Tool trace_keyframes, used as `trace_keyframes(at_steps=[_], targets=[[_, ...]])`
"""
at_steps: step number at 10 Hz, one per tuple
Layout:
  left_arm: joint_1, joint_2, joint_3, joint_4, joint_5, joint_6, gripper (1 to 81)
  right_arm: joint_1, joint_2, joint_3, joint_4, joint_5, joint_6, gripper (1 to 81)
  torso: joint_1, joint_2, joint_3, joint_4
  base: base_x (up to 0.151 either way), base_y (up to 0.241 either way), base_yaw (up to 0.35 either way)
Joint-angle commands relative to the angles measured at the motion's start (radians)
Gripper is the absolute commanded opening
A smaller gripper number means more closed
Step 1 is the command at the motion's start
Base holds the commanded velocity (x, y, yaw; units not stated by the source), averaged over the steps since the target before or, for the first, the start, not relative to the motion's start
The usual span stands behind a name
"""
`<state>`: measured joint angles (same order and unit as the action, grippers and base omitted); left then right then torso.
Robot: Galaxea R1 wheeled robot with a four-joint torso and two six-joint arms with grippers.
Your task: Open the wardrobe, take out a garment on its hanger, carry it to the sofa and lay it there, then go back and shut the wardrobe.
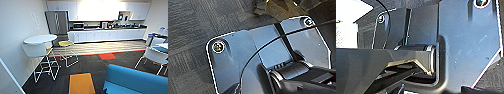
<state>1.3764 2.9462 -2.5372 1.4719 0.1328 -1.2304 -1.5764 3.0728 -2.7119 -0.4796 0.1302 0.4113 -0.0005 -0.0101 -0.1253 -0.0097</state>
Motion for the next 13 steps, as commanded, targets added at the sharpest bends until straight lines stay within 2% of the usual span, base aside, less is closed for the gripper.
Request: trace_keyframes(at_steps=[1,13], targets=[[-0.049,0.030,-0.046,0.013,0.039,0.020,81.1,0.026,0.010,0.005,0.001,-0.046,-0.005,81.1,0.001,0.000,0.000,0.000,0.000,0.000,0.296],[-0.032,0.038,-0.049,0.019,0.039,0.039,81.1,0.028,0.016,0.005,-0.001,-0.046,-0.005,81.1,0.001,0.000,0.000,0.000,0.000,0.000,0.296]])
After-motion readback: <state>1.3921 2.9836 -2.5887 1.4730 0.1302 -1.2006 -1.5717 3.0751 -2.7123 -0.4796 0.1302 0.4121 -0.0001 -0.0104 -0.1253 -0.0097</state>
